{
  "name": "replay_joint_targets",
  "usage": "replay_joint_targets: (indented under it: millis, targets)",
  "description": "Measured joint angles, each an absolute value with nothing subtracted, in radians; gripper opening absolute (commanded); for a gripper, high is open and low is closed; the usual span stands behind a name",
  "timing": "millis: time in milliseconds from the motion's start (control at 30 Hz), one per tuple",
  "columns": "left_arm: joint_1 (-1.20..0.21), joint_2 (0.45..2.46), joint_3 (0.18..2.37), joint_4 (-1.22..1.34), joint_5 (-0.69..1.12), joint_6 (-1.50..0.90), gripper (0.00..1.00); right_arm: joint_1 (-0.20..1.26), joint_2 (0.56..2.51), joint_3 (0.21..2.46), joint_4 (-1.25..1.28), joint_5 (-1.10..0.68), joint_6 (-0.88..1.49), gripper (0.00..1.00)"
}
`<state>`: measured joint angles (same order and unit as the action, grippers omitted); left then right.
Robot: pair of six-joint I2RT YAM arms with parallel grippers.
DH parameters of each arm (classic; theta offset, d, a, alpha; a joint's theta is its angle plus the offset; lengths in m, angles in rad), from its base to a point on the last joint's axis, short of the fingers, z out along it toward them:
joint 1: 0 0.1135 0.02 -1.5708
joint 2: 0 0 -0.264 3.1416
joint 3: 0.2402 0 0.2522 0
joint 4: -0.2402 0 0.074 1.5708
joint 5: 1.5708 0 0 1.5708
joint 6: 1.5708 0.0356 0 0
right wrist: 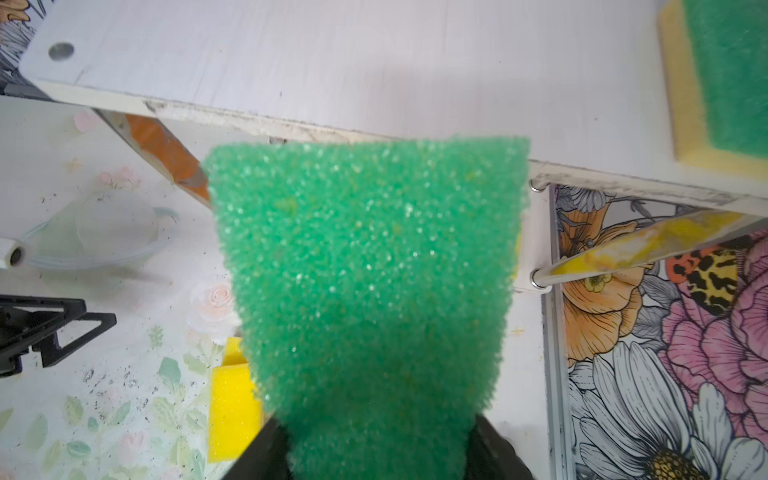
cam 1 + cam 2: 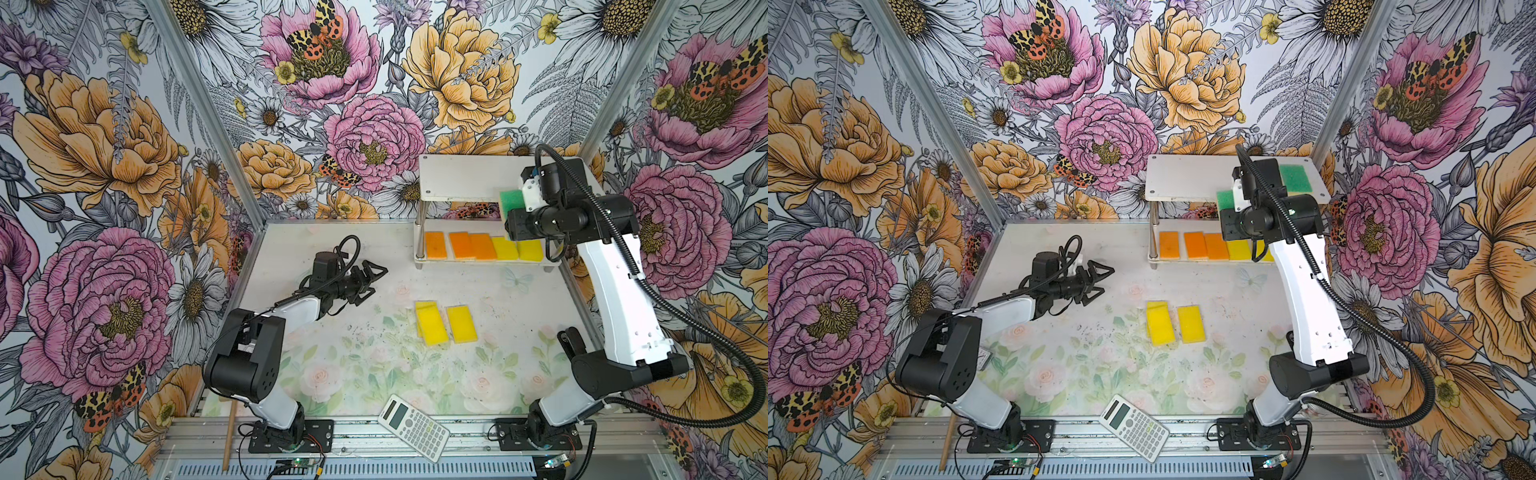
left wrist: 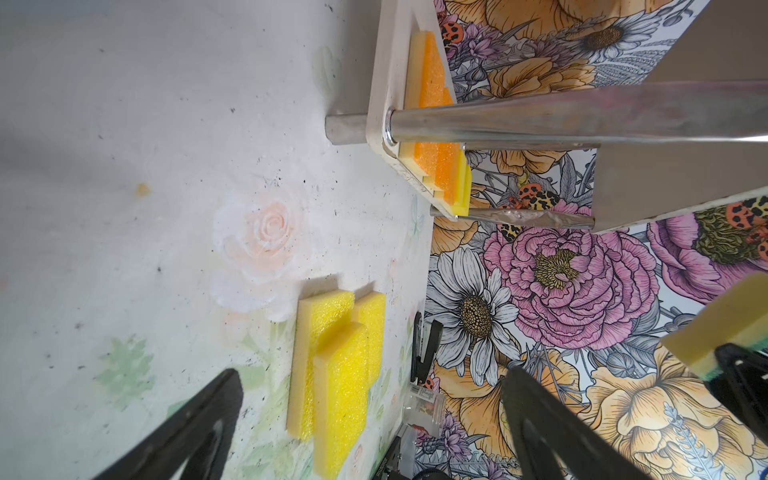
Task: Arrange cleaning sponges on a shelf
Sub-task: Place the cleaning sponge at the shelf.
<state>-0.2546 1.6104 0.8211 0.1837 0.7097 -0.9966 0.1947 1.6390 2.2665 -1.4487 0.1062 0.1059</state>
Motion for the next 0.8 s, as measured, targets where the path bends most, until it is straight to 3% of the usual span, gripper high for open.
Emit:
replay_joint_targets:
  millis: [333, 533, 800]
  targets:
    - [-0.253, 1.595, 0.807, 0.184, 0.716, -0.996, 0.99, 0.019, 1.811, 2.622, -1.485, 0.075, 0.057, 0.57]
    - [-0.252, 1.576, 0.807, 0.184, 0.716, -0.997, 0.99, -0.081, 1.876, 2.653, -1.477, 0.047, 0.035, 0.55]
    - [-0.253, 1.574, 0.807, 0.184, 0.716, -0.997, 0.99, -0.096, 1.908, 2.653, -1.413, 0.015, 0.009, 0.55]
